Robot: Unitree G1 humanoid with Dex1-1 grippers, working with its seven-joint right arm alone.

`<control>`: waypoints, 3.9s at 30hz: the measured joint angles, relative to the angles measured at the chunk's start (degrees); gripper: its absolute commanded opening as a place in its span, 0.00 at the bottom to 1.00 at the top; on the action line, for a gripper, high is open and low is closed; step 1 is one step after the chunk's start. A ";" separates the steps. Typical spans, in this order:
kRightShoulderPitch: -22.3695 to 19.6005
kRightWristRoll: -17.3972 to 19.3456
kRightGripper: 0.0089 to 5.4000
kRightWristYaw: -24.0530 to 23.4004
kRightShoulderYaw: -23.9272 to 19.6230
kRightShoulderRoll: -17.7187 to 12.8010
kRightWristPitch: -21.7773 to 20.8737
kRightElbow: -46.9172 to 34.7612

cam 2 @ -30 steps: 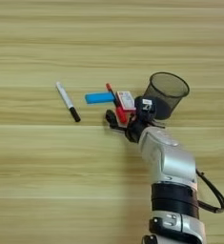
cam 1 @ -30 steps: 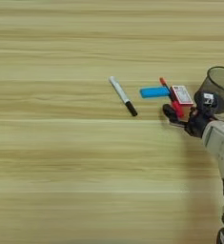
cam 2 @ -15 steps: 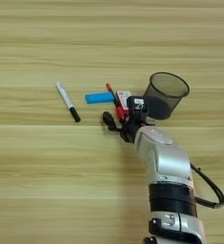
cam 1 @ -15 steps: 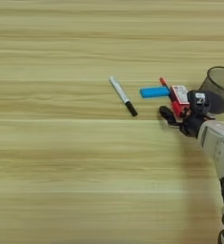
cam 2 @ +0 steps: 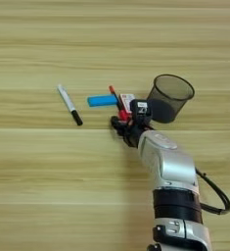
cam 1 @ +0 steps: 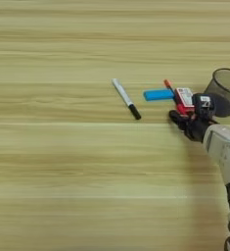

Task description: Move the objects on the table

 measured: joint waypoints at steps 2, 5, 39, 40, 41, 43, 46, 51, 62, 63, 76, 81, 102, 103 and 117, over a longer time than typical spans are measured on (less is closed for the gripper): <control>0.00 0.00 0.35 0.14 0.05 0.00 -0.10 0.08; 0.00 0.01 0.28 0.35 0.12 0.00 -0.18 0.31; 1.13 1.04 0.10 0.83 -0.05 1.13 -0.09 -6.33; 1.19 1.04 0.10 0.82 -0.10 1.13 -0.06 -6.83; 1.20 1.05 0.10 0.82 -0.12 1.13 -0.06 -7.26; 1.27 1.07 0.10 0.82 -0.10 1.14 0.13 -7.87; 1.38 1.08 0.10 0.86 0.44 1.21 1.00 -8.97; 1.40 1.12 0.10 1.16 3.32 2.20 1.58 -10.93; 1.13 0.86 0.10 2.08 6.76 3.88 2.08 -7.65; 0.68 0.56 0.10 2.02 6.97 3.93 1.48 -6.35; -0.42 -0.03 0.10 3.23 9.33 4.29 -0.16 -4.31; -0.14 -0.14 0.10 3.64 10.38 4.35 -0.11 -4.32; -0.27 -1.39 0.33 4.15 11.69 4.27 -0.60 -3.75; -0.27 -1.49 0.36 4.15 11.72 4.27 -0.69 -3.74; 0.63 -1.52 0.68 3.02 9.31 4.23 -0.92 -6.17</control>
